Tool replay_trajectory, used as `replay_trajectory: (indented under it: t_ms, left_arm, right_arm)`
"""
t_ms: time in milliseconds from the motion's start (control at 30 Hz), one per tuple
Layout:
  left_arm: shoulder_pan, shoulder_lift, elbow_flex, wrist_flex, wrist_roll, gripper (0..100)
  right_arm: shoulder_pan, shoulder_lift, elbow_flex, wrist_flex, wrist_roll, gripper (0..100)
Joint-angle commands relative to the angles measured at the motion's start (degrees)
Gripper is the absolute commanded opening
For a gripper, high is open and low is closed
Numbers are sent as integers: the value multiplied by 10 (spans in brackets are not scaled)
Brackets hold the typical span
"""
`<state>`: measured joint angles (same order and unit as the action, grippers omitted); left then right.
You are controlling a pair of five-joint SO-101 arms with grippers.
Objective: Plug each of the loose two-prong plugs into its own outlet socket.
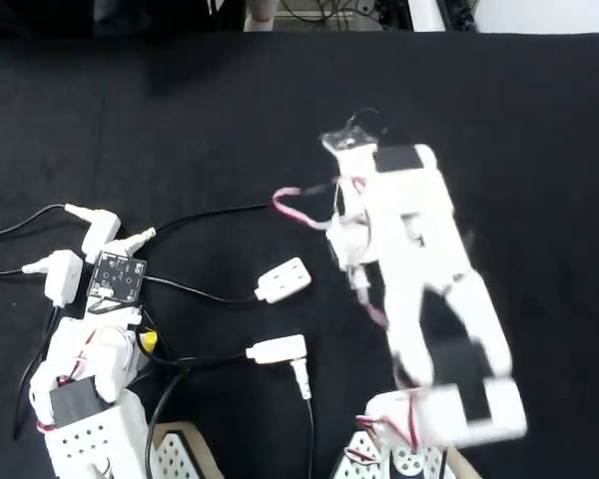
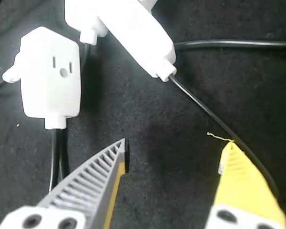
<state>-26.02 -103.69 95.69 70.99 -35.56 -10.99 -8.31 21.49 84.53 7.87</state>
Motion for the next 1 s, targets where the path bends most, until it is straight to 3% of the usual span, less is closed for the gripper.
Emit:
replay_trajectory:
  t_ms: [0,200,300,667,967]
  left_arm:
    - [-5,-5,-2,4,-1,306]
    - [-5,-5,-2,3,-3,306]
    - [-5,-5,-2,1,-4,306]
    - [-5,-5,-2,1,-4,306]
    - [-5,-5,-2,2,-4,306]
  right_arm:
    - [-55,-168,178,-198,-11,12]
    - [-132,-382,485,-606,-90,12]
    - [-139,-436,572,-745,-115,11]
    - [-144,-393,670,-853,-128,11]
    - [-112,-247,591,-816,-128,11]
